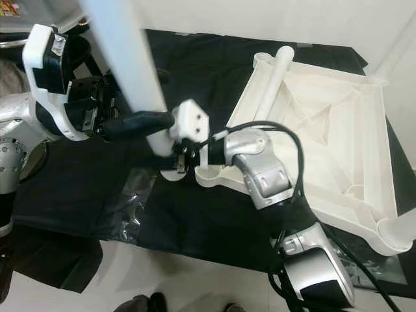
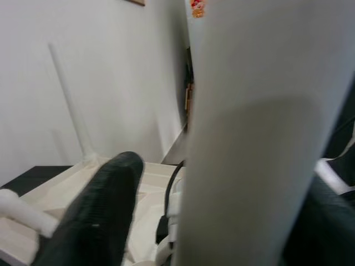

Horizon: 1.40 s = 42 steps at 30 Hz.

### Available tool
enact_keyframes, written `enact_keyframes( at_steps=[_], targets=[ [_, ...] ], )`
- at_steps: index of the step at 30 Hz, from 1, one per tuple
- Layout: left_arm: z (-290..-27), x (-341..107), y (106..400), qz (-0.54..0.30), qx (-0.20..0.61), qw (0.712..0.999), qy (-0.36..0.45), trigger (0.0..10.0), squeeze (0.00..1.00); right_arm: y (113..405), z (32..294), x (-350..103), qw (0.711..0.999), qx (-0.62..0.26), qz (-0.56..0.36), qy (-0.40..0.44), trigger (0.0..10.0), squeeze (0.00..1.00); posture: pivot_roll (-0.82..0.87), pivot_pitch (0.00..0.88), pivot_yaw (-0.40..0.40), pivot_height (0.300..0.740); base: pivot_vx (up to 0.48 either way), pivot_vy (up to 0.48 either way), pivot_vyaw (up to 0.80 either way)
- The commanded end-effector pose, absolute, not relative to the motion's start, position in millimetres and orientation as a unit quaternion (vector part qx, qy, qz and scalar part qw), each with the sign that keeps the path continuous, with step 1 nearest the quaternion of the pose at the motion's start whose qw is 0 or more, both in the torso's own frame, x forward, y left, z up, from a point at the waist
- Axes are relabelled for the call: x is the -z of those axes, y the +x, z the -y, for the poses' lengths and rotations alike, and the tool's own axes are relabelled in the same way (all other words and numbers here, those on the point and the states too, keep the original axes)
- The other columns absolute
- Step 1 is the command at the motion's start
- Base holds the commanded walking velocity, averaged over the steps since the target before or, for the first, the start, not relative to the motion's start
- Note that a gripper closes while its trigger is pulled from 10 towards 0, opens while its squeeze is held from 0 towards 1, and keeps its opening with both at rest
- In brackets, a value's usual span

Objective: Building children table

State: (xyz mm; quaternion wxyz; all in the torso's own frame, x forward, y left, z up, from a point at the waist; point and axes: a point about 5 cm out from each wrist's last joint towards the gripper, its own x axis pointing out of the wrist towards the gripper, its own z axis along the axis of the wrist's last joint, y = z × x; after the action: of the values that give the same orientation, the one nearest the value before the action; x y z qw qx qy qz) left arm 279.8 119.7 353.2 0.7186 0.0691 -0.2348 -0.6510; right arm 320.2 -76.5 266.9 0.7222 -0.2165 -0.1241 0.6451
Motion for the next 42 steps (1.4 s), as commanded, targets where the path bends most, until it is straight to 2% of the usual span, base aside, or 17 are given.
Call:
enact_keyframes(
  at_steps=[1,16,17,20,23,25,26,27,28,29,30,31,33,37,38,39,42],
  targets=[
    [-118.8,-354.3,276.8,0.232,0.661,0.709,0.075,0.0,0.0,318.5,75.1,-267.9,0.715,-0.648,0.132,-0.228,10.0,0.0,0.02,0.144,0.025,0.74,0.0,0.0,0.0],
    [-118.6,-355.2,276.5,0.225,0.67,0.703,0.076,0.0,0.0,321.1,77.0,-267.5,0.723,-0.639,0.136,-0.227,10.0,0.0,0.02,0.151,0.031,0.74,0.0,0.0,0.0],
    [-117.6,-356.0,276.2,0.224,0.675,0.698,0.077,0.0,0.0,316.8,77.9,-267.7,0.707,-0.662,0.126,-0.215,10.0,1.0,0.03,0.15,0.03,0.74,0.0,0.0,0.0],
    [-115.6,-356.3,274.4,0.215,0.696,0.681,0.081,0.0,0.0,312.5,79.0,-270.3,0.688,-0.688,0.121,-0.197,10.0,1.0,0.03,0.148,0.029,0.74,0.0,0.0,0.0],
    [-112.2,-352.6,270.3,0.183,0.741,0.638,0.1,0.0,0.0,309.8,80.1,-274.5,0.658,-0.718,0.122,-0.193,10.0,1.0,0.02,0.142,0.025,0.74,0.0,0.0,0.0],
    [-112.2,-352.6,270.3,0.183,0.741,0.638,0.1,0.0,0.0,309.8,80.1,-274.5,0.658,-0.718,0.122,-0.193,10.0,1.0,0.02,0.142,0.025,0.74,0.0,0.0,0.0],
    [-110.8,-350.5,269.7,0.167,0.758,0.62,0.113,0.0,0.0,308.4,80.0,-275.0,0.642,-0.732,0.116,-0.196,10.0,1.0,0.02,0.14,0.022,0.74,0.0,0.0,0.0],
    [-108.7,-349.7,267.3,0.154,0.784,0.59,0.119,0.0,0.0,305.6,78.8,-275.1,0.616,-0.756,0.105,-0.195,10.0,0.81,0.01,0.137,0.02,0.74,0.0,0.0,0.0],
    [-108.7,-349.7,267.3,0.154,0.784,0.59,0.119,0.0,0.0,305.6,78.8,-275.1,0.616,-0.756,0.105,-0.195,10.0,0.81,0.01,0.137,0.02,0.74,0.0,0.0,0.0],
    [-105.4,-352.3,262.7,0.148,0.813,0.551,0.114,0.0,0.0,302.6,76.0,-275.2,0.592,-0.779,0.095,-0.183,10.0,0.0,0.01,0.137,0.02,0.74,0.0,0.0,0.0],
    [-102.0,-355.7,258.0,0.146,0.839,0.513,0.109,0.0,0.0,299.7,73.0,-274.0,0.568,-0.8,0.084,-0.173,10.0,0.0,0.01,0.138,0.018,0.74,0.0,0.0,0.0],
    [-102.0,-355.7,258.0,0.146,0.839,0.513,0.109,0.0,0.0,299.7,73.0,-274.0,0.568,-0.8,0.084,-0.173,10.0,0.0,0.01,0.138,0.018,0.74,0.0,0.0,0.0],
    [-96.9,-360.2,250.7,0.148,0.868,0.463,0.103,0.0,0.0,296.1,68.8,-268.4,0.538,-0.825,0.062,-0.162,10.0,0.0,0.01,0.14,0.018,0.74,0.0,0.0,0.0],
    [-95.5,-360.8,248.6,0.148,0.874,0.45,0.103,0.0,0.0,295.2,67.7,-265.7,0.53,-0.831,0.053,-0.159,10.0,0.0,0.01,0.14,0.018,0.74,0.0,0.0,0.0],
    [-92.5,-359.6,245.5,0.146,0.883,0.433,0.103,0.0,0.0,293.2,65.9,-261.2,0.517,-0.842,0.042,-0.152,0.7,0.0,0.01,0.146,0.014,0.74,0.0,0.0,0.0],
    [-87.8,-358.2,243.0,0.144,0.891,0.419,0.099,0.0,0.0,290.4,63.3,-258.4,0.502,-0.852,0.036,-0.142,0.0,0.0,0.01,0.15,0.015,0.74,0.0,0.0,0.0],
    [-84.7,-357.3,241.5,0.142,0.895,0.412,0.097,0.0,0.0,288.6,61.7,-257.1,0.494,-0.859,0.034,-0.134,0.0,0.0,0.01,0.15,0.015,0.74,0.0,0.0,0.0]
  ],
)
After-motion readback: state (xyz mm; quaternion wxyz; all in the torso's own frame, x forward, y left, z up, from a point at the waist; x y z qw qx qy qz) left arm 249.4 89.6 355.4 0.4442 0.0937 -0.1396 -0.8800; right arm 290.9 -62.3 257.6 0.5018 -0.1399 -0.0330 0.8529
